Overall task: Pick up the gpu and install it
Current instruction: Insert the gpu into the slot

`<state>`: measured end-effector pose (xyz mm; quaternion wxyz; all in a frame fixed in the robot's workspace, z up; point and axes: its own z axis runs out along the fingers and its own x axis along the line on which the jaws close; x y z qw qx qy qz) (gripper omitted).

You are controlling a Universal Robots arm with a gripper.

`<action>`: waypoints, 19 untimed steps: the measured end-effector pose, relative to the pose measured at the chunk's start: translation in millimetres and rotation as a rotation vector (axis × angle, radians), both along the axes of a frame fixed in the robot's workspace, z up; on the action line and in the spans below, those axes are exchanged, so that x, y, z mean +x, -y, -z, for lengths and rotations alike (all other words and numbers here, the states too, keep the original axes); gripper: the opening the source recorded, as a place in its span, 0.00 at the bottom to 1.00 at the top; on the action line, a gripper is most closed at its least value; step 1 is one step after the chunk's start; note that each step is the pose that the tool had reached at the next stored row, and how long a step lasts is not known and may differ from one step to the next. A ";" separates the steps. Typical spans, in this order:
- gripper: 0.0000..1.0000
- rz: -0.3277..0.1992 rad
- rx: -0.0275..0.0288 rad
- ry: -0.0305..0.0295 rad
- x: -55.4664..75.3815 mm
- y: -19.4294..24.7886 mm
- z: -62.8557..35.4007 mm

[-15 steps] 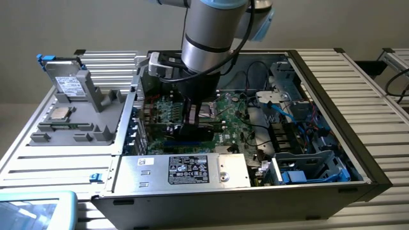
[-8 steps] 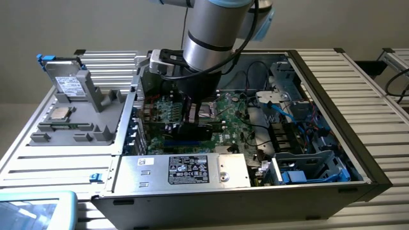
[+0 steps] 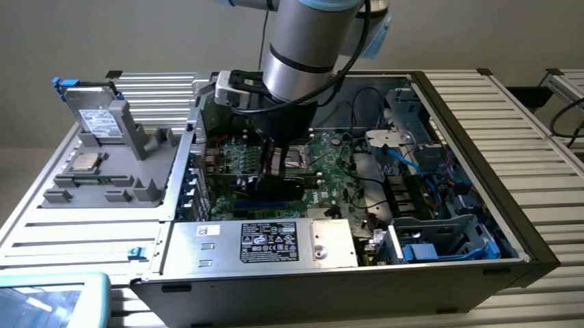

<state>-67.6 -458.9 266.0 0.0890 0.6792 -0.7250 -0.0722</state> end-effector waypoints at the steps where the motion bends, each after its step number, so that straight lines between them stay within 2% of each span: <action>1: 0.28 0.000 -0.0003 0.0105 0.1 0.0 0.0; 2: 0.28 0.000 -0.0005 0.0146 0.1 -0.1 0.2; 19: 0.28 0.000 -0.0007 0.0149 -5.6 -0.7 2.3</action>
